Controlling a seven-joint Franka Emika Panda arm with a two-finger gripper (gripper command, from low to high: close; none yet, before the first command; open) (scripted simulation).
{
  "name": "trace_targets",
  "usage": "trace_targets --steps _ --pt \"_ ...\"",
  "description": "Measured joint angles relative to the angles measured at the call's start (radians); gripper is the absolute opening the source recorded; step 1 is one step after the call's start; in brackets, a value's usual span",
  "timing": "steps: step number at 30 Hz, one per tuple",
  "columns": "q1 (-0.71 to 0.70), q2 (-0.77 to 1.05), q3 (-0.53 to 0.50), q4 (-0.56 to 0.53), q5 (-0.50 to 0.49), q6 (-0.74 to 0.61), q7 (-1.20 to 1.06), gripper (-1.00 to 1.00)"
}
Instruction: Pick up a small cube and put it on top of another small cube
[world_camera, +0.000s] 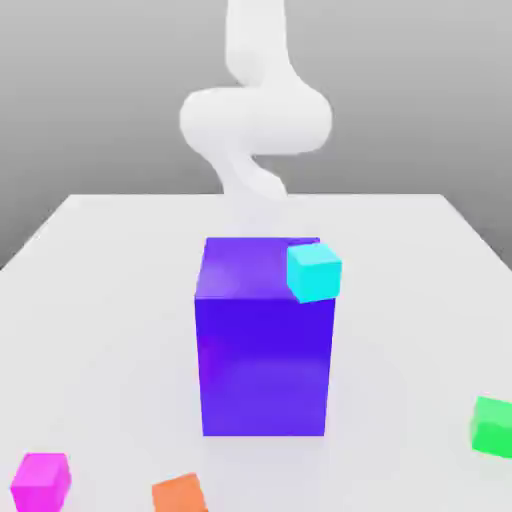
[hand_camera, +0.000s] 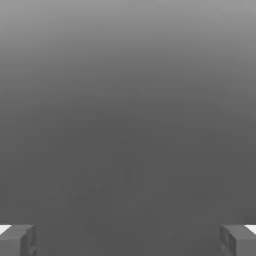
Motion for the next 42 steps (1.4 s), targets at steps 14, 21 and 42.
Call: trace_targets --steps 14,21,42 --pt "0.062 0.513 -0.250 0.018 0.204 0.118 -0.350 0.00" --pt "0.004 0.766 -0.293 0.027 0.300 0.176 -0.520 0.00" --pt "-0.169 1.271 -0.243 0.071 0.381 0.416 -0.741 -1.00"
